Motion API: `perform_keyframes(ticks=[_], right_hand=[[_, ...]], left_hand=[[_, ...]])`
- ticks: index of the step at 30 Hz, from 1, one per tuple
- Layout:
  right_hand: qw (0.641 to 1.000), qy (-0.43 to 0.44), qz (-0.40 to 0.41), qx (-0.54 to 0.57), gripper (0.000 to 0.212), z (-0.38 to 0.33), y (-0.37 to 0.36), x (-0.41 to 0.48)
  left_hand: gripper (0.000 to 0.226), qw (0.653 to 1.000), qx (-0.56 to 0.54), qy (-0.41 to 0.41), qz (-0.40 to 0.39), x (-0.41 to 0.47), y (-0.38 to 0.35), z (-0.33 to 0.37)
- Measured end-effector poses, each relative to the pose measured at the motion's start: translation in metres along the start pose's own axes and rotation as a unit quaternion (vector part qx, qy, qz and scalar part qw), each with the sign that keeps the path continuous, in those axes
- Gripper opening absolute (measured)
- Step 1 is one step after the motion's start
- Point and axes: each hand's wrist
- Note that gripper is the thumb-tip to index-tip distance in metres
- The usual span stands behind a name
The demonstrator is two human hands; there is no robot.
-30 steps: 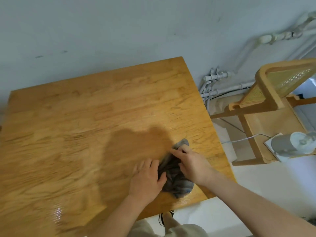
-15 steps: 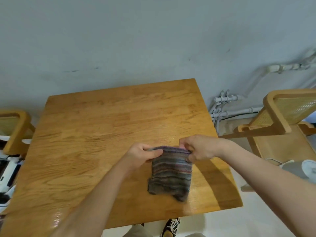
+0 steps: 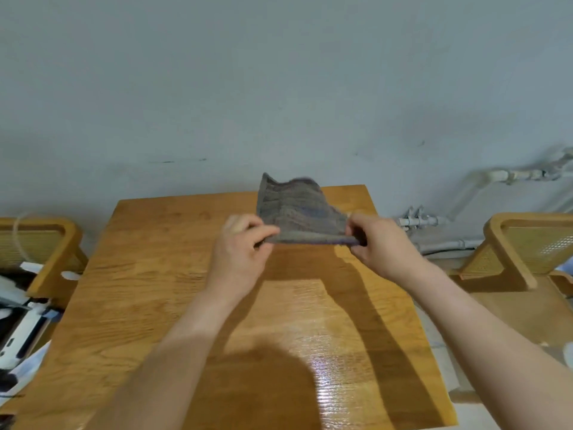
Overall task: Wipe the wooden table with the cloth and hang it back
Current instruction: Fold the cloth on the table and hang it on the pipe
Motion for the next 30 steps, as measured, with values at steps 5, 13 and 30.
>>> perform_keyframes(ticks=[5,13,30], right_hand=[[0.989,-0.062,-0.134,-0.01,0.023,0.013,-0.081,-0.045],[0.953,0.011,-0.293,-0.076,0.016,0.016,-0.12,-0.12],[0.87,-0.262,-0.224,0.353,0.031,0.046,-0.096,-0.114]], left_hand=[[0.017,0.953,0.047,0.132,-0.269,-0.088,-0.039,-0.03],[0.03,0.844,0.054,0.172,-0.505,-0.149,-0.049,-0.039],[0.007,0.844,-0.058,0.351,-0.402,-0.132,-0.027,-0.053]])
Point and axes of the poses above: each hand's wrist, its own x-axis towards the middle knuckle, its own y-axis out of the back of the hand, z = x × y, and after that the axes turned 2 degrees about y, right-handed
